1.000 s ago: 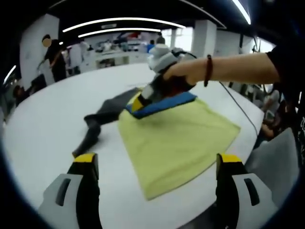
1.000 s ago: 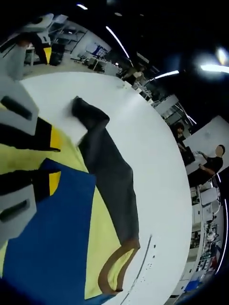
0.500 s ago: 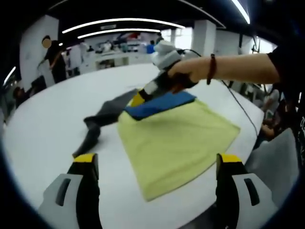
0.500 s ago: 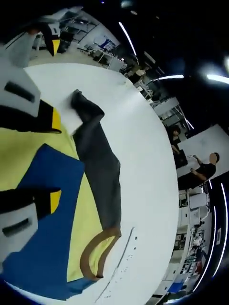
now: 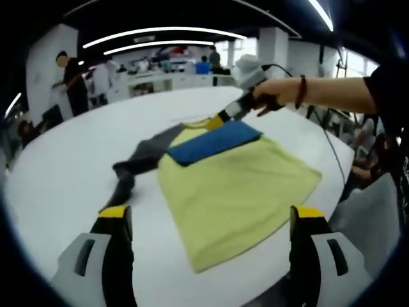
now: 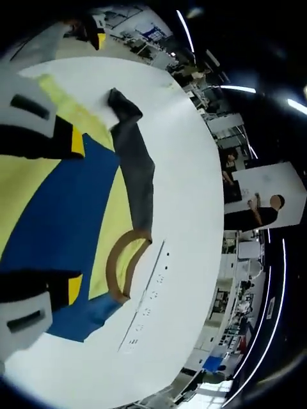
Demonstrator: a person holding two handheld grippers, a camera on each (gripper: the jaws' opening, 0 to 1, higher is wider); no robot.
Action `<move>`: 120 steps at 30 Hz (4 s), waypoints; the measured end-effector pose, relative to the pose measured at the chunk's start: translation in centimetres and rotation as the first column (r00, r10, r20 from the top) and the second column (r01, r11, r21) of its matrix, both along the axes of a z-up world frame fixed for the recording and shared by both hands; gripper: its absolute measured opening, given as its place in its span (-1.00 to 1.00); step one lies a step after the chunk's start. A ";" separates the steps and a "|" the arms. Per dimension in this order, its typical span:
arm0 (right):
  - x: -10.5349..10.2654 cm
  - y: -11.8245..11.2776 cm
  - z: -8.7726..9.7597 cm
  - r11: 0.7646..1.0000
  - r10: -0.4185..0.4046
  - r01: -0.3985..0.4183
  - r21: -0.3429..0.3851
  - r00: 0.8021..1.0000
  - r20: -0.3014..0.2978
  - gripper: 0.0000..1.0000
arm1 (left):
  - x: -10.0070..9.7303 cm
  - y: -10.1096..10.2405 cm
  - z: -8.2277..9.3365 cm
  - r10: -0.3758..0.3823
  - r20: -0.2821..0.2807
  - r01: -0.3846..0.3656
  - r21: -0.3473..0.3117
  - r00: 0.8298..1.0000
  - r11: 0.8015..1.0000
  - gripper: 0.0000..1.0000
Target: Fold the garment on the visible template until the final outline fits inside the template.
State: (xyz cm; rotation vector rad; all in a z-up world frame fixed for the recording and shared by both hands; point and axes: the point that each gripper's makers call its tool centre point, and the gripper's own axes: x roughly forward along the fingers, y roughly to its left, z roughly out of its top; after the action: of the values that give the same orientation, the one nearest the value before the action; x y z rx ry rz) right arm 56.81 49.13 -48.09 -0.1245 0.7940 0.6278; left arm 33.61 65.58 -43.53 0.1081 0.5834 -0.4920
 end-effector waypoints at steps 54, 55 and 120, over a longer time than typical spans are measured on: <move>-4.6 -15.0 -5.1 0.996 -0.088 0.087 -0.012 0.996 -0.031 -0.74 | 0.5 -2.0 0.7 -0.046 0.013 0.046 0.020 0.999 0.999 0.98; -4.6 -14.9 -5.1 0.996 -0.086 0.086 -0.012 0.996 -0.031 -0.76 | 0.5 -2.0 0.7 -0.045 0.012 0.045 0.019 0.999 0.999 0.98; -3.6 -25.7 -5.6 0.952 -0.156 0.140 -0.271 0.987 -0.039 -1.00 | 1.5 -1.5 -0.4 -0.036 -0.014 0.036 0.028 0.999 0.999 0.95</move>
State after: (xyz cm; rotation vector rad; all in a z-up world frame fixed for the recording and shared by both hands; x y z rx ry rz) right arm 53.23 23.43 -53.70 -0.2915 0.9357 0.3812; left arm 35.14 64.03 -43.93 0.1424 0.6020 -0.5200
